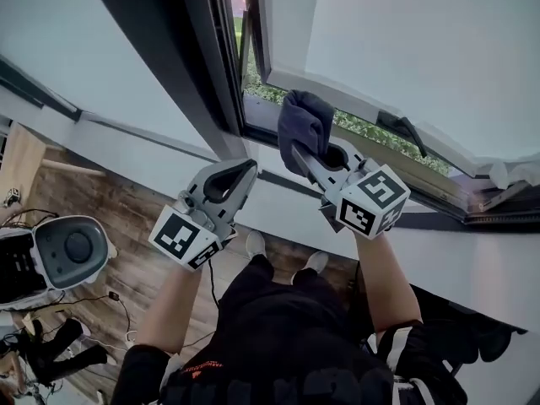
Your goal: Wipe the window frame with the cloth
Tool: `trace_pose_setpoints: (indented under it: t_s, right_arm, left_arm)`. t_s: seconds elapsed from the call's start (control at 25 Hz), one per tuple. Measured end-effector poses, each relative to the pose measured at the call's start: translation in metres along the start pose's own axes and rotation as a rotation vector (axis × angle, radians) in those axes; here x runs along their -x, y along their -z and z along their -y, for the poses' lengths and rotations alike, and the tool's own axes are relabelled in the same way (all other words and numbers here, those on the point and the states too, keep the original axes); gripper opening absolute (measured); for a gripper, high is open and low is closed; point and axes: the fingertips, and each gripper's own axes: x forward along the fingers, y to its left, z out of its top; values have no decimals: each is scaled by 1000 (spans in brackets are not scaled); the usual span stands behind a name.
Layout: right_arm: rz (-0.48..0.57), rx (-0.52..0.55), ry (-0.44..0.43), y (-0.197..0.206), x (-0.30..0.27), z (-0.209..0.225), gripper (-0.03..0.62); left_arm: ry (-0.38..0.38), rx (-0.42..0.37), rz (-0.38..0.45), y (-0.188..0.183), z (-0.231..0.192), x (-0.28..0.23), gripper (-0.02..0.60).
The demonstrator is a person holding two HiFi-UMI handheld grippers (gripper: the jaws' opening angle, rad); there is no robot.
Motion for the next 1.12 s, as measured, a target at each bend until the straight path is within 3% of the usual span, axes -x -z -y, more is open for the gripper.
trace_pose_setpoints:
  t_s: [0.68, 1.12]
  right_arm:
    - [108, 12, 171, -37, 120, 53, 54]
    - [157, 18, 253, -48, 175, 61, 54]
  left_arm:
    - [209, -35, 7, -27, 66, -102, 18]
    - [294, -50, 16, -38, 104, -131, 18]
